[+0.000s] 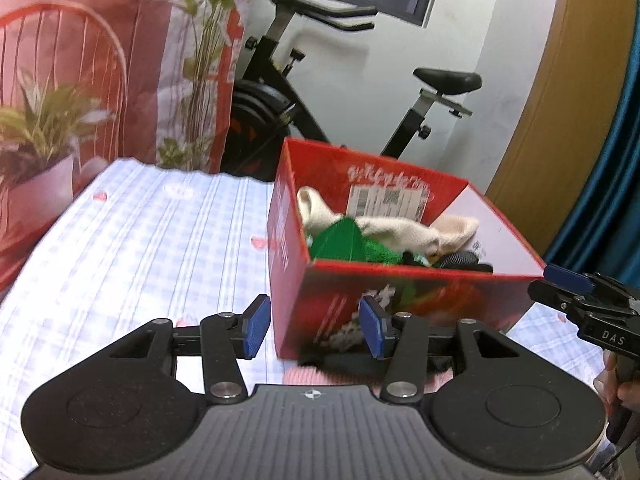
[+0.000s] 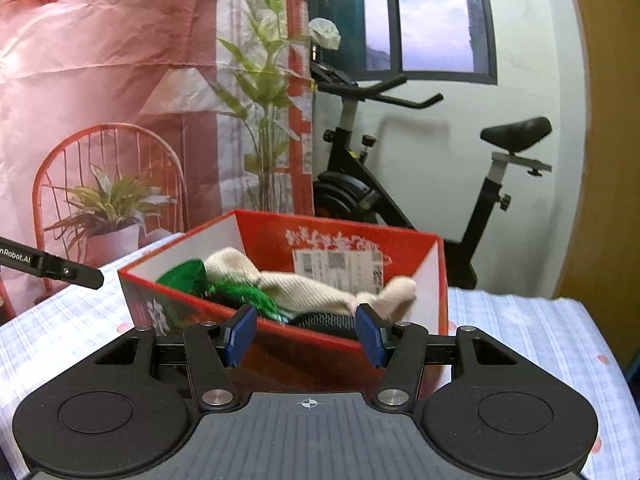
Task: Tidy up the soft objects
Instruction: 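Lower the left tool onto the black eye mask and close it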
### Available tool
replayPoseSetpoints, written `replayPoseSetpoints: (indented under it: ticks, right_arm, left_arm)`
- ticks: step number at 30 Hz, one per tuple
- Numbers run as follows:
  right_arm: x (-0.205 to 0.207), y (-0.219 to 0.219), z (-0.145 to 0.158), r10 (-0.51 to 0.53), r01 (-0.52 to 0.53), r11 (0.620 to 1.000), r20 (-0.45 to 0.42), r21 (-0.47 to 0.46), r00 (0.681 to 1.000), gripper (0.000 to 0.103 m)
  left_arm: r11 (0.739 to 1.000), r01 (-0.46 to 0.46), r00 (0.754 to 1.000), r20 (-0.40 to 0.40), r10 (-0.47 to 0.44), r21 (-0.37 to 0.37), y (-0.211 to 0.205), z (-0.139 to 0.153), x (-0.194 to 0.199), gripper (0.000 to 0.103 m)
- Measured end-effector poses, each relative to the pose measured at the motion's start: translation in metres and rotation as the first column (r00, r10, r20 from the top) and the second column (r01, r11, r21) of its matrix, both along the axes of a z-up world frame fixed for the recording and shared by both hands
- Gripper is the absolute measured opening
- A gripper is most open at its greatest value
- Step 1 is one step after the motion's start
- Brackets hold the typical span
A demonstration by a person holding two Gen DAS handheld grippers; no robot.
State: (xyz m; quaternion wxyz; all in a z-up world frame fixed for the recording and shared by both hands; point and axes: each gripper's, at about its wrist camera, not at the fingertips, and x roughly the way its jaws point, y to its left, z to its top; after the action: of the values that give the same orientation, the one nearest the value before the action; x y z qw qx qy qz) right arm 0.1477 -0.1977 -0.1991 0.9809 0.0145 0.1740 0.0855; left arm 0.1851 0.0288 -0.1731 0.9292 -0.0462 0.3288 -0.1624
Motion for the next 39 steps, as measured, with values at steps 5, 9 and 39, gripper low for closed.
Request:
replayPoseSetpoints:
  ticks: [5, 9, 39]
  right_arm:
    - [-0.002, -0.001, -0.02, -0.023, 0.024, 1.0, -0.049, 0.014, 0.999, 0.052]
    - [0.002, 0.001, -0.041, -0.067, 0.071, 0.997, -0.102, 0.032, 0.993, 0.052]
    - [-0.009, 0.003, -0.108, -0.05, 0.079, 0.99, -0.233, 0.117, 0.971, 0.052]
  left_arm:
    - [1.0, -0.03, 0.998, -0.049, 0.03, -0.007, -0.003, -0.018, 0.007, 0.051]
    - [0.997, -0.073, 0.996, -0.058, 0.073, -0.005, -0.009, -0.029, 0.009, 0.051]
    - [0.998, -0.04, 0.98, -0.196, 0.031, -0.045, -0.043, -0.072, 0.011, 0.044]
